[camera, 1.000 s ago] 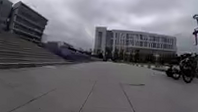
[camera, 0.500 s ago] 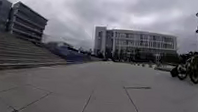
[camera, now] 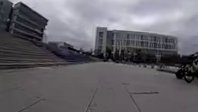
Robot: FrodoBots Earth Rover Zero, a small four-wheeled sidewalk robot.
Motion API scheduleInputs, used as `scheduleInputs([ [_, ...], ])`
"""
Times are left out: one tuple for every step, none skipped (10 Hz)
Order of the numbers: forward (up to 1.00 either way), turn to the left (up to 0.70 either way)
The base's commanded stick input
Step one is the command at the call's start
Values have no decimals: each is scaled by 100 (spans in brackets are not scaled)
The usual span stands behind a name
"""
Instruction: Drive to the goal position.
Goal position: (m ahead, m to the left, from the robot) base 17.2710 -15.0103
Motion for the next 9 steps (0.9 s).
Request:
scheduleInputs([
  [70, -24],
  [70, -4],
  [70, 0],
  [70, 0],
  [70, 0],
  [70, 0],
  [70, 0],
  [70, 0],
  [70, 0],
])
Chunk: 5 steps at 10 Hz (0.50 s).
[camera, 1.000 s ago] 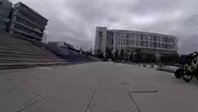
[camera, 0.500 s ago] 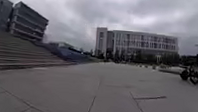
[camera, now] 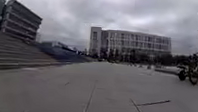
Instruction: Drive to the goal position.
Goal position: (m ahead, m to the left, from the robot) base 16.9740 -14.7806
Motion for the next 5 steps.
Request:
scheduleInputs([
  [70, 0],
  [70, 0],
  [70, 0],
  [70, 0],
  [70, 0],
])
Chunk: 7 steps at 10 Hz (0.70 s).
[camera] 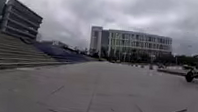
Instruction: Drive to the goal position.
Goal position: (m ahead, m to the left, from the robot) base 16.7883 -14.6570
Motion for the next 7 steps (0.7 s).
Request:
scheduleInputs([
  [70, 0],
  [70, 0],
  [70, 0],
  [70, 0],
  [70, 0],
  [70, 0],
  [70, 0],
])
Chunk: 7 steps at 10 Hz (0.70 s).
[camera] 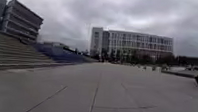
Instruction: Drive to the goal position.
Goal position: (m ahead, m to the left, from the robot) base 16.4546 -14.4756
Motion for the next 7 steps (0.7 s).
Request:
scheduleInputs([
  [70, 0],
  [70, 0],
  [70, 0],
  [70, 0],
  [70, 0],
  [70, 0],
  [70, 0],
])
